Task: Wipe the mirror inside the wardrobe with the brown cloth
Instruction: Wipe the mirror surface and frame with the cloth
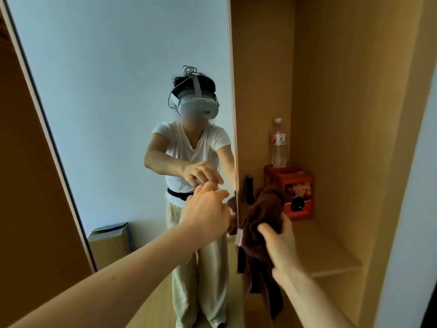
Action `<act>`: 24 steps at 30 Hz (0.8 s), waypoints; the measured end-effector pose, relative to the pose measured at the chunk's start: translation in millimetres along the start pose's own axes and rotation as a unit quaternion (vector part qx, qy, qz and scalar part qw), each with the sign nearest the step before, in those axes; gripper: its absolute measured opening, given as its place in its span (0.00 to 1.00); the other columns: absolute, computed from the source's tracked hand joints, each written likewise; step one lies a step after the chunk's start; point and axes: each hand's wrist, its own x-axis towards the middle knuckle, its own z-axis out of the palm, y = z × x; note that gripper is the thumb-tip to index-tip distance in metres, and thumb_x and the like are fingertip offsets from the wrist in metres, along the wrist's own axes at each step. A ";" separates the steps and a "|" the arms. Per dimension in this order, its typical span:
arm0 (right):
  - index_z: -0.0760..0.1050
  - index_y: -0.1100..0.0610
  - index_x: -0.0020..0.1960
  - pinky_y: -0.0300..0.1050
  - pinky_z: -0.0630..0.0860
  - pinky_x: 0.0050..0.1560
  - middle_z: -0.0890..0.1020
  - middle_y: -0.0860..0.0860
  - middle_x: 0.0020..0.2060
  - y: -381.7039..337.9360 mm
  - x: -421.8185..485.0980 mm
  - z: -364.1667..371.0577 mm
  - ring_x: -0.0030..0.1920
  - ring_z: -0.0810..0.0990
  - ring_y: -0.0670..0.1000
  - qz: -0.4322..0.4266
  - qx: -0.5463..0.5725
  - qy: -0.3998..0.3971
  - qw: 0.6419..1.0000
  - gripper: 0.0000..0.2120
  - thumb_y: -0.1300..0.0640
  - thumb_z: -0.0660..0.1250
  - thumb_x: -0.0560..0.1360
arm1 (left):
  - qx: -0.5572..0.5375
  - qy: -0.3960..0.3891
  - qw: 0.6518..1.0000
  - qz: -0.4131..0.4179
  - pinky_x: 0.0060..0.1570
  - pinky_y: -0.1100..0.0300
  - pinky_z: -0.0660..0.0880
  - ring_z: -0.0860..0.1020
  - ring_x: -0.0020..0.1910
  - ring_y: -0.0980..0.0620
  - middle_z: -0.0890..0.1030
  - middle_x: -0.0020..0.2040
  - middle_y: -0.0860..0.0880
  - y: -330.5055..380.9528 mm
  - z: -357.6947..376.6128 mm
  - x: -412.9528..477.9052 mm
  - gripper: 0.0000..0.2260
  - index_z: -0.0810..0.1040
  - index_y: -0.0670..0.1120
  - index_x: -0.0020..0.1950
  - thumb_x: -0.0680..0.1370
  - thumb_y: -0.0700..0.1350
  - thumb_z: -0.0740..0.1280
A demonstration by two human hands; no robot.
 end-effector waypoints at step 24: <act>0.65 0.52 0.69 0.51 0.74 0.61 0.73 0.50 0.61 -44.3 37.2 60.4 0.61 0.74 0.51 -0.207 -0.196 0.031 0.958 0.28 0.56 0.71 0.72 | 0.070 0.074 0.995 -0.006 0.62 0.53 0.65 0.66 0.64 0.47 0.71 0.63 0.49 -33.1 -56.1 22.2 0.17 0.71 0.49 0.67 0.78 0.47 0.61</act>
